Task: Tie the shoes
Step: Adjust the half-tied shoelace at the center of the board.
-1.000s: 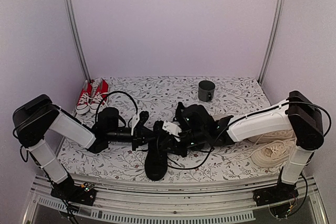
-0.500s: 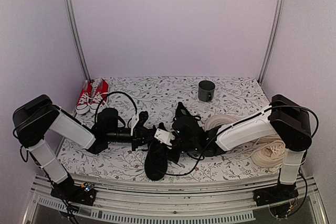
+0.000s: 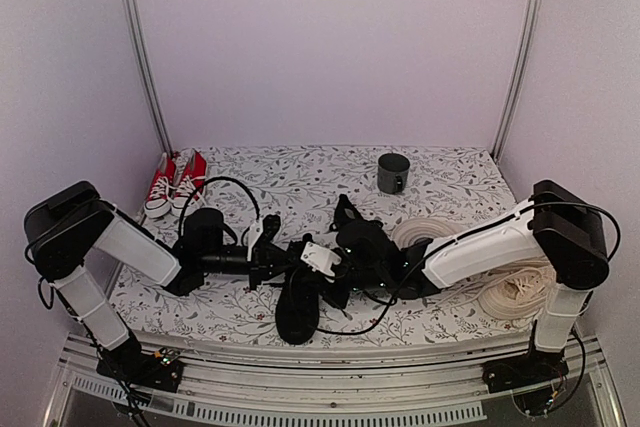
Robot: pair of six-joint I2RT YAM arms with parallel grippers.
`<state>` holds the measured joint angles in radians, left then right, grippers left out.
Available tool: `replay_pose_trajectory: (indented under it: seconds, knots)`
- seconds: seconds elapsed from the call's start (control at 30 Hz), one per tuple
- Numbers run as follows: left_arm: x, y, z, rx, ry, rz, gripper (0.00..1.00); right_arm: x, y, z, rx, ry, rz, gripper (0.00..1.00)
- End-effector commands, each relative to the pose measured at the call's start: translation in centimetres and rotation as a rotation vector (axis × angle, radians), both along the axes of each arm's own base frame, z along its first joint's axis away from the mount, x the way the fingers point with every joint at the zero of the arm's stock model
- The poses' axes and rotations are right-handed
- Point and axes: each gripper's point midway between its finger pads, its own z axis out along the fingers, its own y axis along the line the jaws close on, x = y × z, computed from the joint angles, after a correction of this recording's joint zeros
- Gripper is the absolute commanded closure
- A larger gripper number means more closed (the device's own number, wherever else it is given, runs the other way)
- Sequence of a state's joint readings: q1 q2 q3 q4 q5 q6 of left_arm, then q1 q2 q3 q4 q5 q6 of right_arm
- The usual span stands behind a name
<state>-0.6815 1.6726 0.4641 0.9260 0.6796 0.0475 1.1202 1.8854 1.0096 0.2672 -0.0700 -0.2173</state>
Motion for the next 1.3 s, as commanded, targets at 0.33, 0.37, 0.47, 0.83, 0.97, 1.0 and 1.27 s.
replay_pose_trajectory:
  seconds: [0.33, 0.37, 0.47, 0.83, 0.97, 1.0, 1.27]
  knots:
    - [0.0, 0.7, -0.2, -0.004, -0.015, 0.009, 1.00, 0.6, -6.2, 1.1, 0.064, 0.134, -0.185, 0.99]
    - [0.0, 0.7, -0.3, -0.002, -0.016, 0.009, 1.00, 1.0, -6.8, 0.9, 0.068, 0.154, -0.204, 0.99]
    - [-0.1, 0.8, -0.4, 0.002, -0.018, 0.005, 1.00, 1.1, -7.4, 0.5, 0.089, 0.211, -0.230, 0.99]
    - [-0.5, 0.7, -0.9, 0.017, -0.017, -0.021, 1.00, -0.9, -4.3, 1.9, 0.172, 0.308, -0.011, 0.64]
    - [-0.6, 0.8, -0.8, 0.014, -0.020, -0.022, 1.00, -0.3, -4.2, 5.6, 0.315, 0.350, 0.086, 0.59]
    - [-0.6, 0.8, -0.8, 0.014, -0.020, -0.022, 1.00, 0.4, -4.0, 6.3, 0.342, 0.353, 0.081, 0.59]
    - [-0.7, 0.9, -0.6, 0.008, -0.026, -0.017, 1.00, 3.8, -0.4, 4.5, 0.339, 0.397, 0.060, 0.65]
